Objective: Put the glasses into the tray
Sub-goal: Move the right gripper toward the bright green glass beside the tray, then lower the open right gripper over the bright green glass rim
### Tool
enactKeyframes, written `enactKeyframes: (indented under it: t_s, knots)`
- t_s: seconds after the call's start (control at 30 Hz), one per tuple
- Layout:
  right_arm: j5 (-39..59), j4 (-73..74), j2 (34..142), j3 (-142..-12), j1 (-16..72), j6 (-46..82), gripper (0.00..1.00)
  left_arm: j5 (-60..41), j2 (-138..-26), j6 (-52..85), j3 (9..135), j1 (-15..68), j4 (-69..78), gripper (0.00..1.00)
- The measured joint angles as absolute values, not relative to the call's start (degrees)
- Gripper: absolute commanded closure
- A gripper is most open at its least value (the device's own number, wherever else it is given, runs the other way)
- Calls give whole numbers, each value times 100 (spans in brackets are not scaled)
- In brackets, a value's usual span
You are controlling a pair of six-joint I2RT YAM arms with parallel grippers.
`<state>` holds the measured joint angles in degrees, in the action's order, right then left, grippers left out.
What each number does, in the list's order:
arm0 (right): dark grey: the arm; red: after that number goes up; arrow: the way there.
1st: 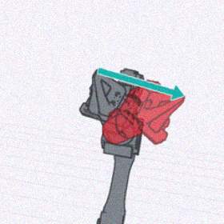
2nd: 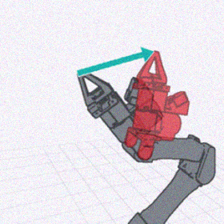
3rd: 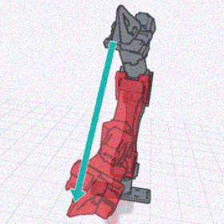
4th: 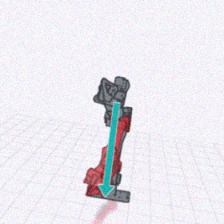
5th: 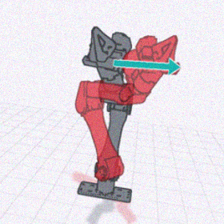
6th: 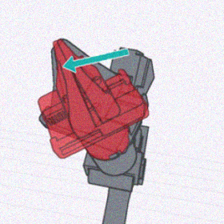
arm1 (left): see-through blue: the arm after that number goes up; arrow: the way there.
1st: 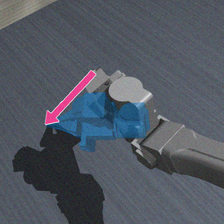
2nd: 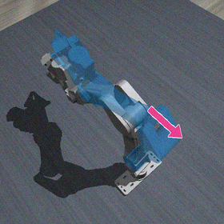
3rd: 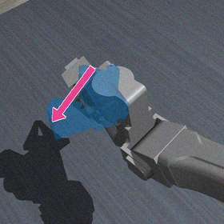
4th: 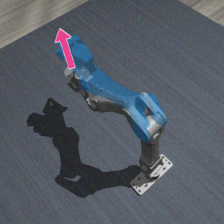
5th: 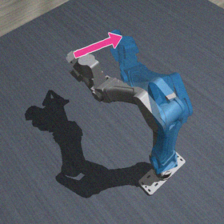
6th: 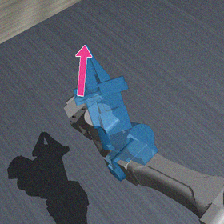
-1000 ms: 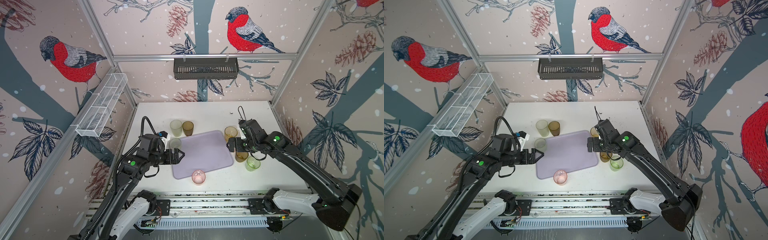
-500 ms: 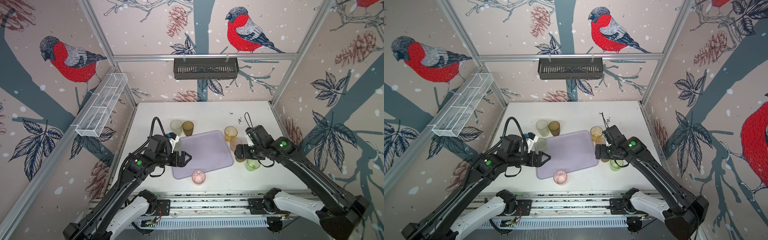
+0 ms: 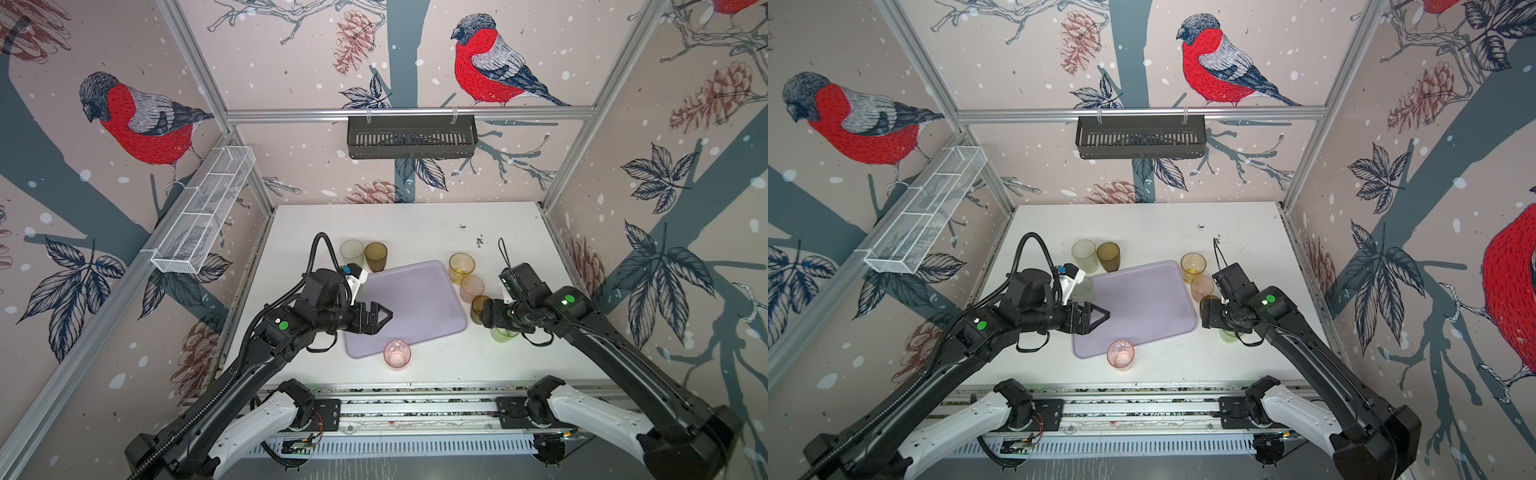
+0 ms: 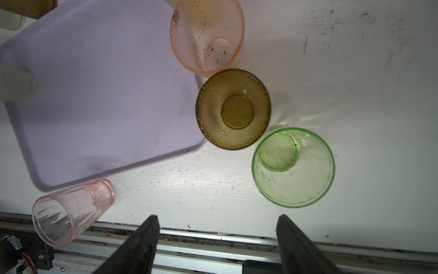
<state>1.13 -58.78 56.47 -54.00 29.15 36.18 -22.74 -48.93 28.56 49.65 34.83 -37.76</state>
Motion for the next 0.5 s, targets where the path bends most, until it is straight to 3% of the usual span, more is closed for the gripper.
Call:
enactKeyframes:
  t_s: [0.5]
  knots:
    - [600, -5817, 5205, -5054, 231, 2816, 21, -2029, -5096, 3070, 4976, 4250, -3199, 3]
